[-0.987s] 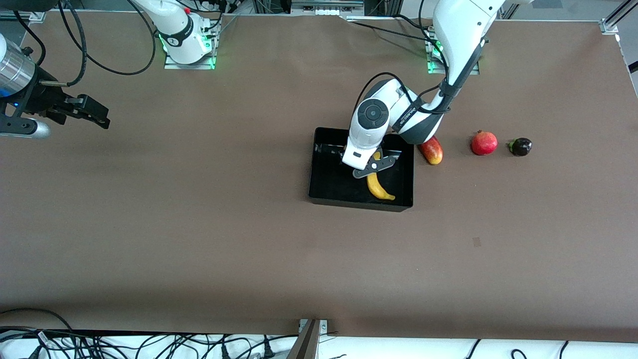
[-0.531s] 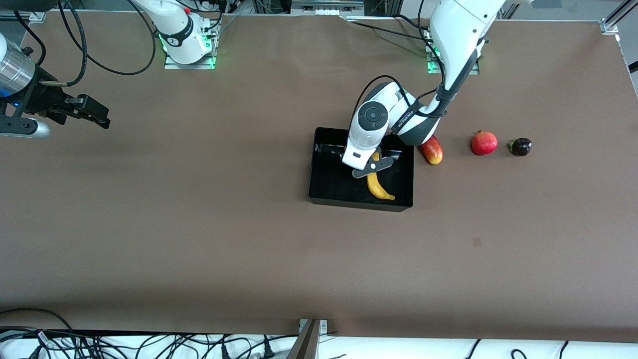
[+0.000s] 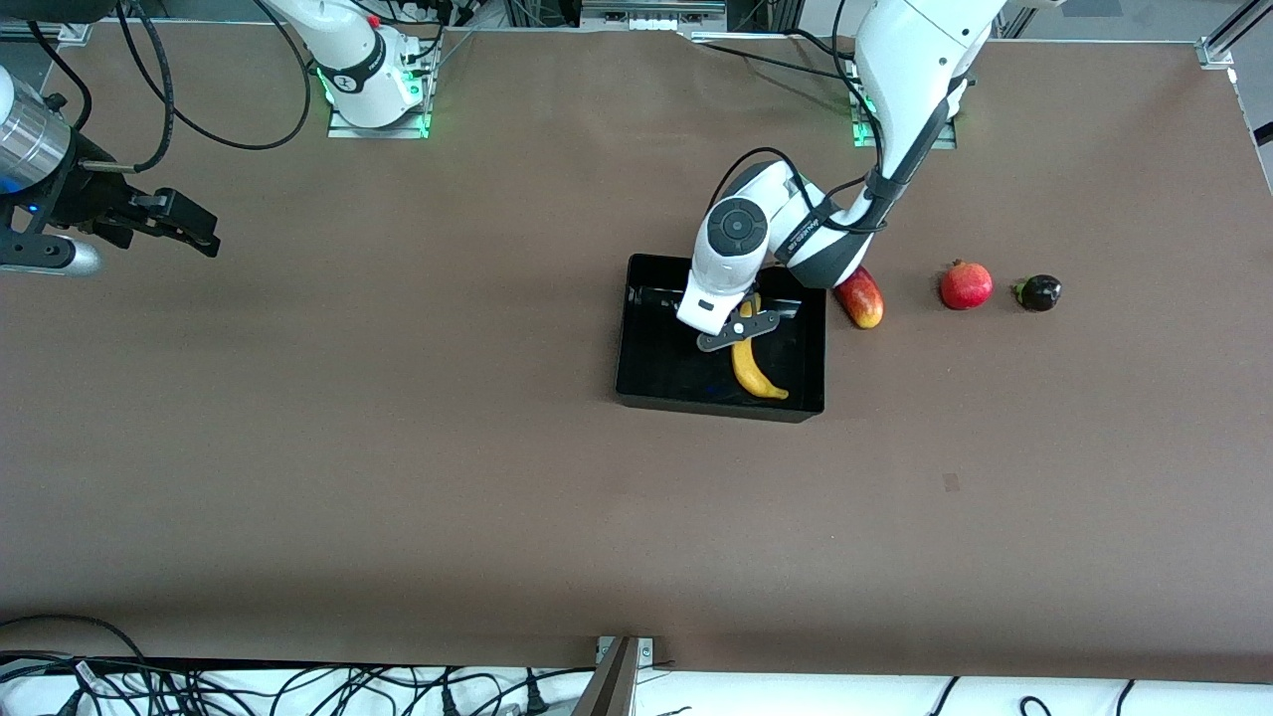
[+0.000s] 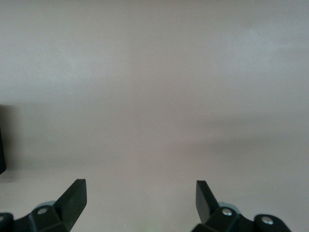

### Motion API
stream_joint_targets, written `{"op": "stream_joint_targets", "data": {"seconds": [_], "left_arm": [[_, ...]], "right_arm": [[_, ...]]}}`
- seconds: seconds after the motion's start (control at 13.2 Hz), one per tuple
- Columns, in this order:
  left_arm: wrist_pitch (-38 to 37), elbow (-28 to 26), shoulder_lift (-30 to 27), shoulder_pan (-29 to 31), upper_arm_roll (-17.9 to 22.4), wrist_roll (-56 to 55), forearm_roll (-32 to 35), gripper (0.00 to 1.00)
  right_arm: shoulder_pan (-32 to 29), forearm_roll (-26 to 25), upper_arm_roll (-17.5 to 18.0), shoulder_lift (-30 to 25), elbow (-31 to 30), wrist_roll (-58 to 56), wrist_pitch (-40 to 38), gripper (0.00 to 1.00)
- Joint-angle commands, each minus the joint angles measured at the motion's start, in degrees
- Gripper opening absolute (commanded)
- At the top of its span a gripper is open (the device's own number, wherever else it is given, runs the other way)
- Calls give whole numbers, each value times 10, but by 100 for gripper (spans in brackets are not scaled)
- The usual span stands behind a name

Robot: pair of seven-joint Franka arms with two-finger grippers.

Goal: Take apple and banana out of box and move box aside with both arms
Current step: 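Carry the red apple out of the box with the left gripper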

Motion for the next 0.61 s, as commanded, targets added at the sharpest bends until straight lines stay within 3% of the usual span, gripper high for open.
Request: {"op": "stream_joint_targets", "data": {"seconds": [0.0, 0.3, 0.53], "left_arm": [[-97, 49, -29, 33, -7, 24, 14, 0], [-237, 138, -53, 123, -33, 132, -5, 0], [-287, 170, -54, 202, -37, 264, -9, 0]], "right_arm": [[-4, -6, 7, 2, 10, 1, -6, 100], [2, -6, 7, 2, 10, 1, -4, 100], [5, -8, 7, 2, 11, 1, -2, 100]]}}
